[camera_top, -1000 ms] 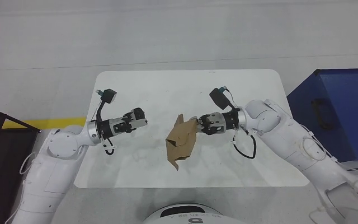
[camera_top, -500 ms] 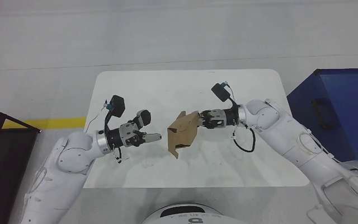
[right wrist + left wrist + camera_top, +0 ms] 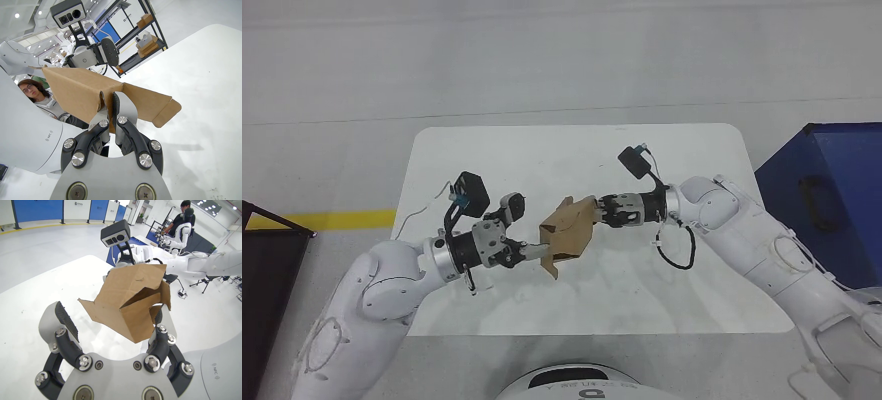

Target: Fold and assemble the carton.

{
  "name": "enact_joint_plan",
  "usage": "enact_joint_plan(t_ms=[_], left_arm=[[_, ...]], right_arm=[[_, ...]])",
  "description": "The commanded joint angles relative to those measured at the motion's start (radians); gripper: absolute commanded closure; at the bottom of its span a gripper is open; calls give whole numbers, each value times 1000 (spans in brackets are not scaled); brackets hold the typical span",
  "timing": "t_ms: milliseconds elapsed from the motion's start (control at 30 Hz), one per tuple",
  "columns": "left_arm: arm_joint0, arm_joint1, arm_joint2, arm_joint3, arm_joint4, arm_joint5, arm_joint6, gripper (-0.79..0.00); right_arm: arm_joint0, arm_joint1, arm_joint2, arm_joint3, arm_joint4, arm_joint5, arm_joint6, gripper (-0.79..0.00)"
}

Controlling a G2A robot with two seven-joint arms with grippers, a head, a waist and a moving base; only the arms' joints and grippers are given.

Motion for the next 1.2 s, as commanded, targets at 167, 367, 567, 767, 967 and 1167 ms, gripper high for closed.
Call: enact_joint_plan(t_ms=[167, 367, 567, 767, 967, 1167], left_arm=[[15, -4, 11, -28, 140, 32, 71, -785], [44, -11, 79, -66, 374, 63, 153, -785], [43, -22, 136, -81, 479, 155, 207, -785], [26, -31, 168, -66, 549, 221, 250, -474], [19, -34, 171, -52, 544, 221, 244, 0], [27, -34, 156, -48, 499, 204, 233, 0]], right_arm=[[-1, -4, 4, 10, 18, -1, 16, 0], [16, -12, -26, 24, 78, 6, 38, 0], [40, -20, -58, 48, 89, 3, 35, 0], [50, -20, -81, 61, 92, -14, 18, 0], [58, -14, -101, 72, 100, -35, -2, 0], [68, -6, -120, 81, 109, -53, -21, 0]])
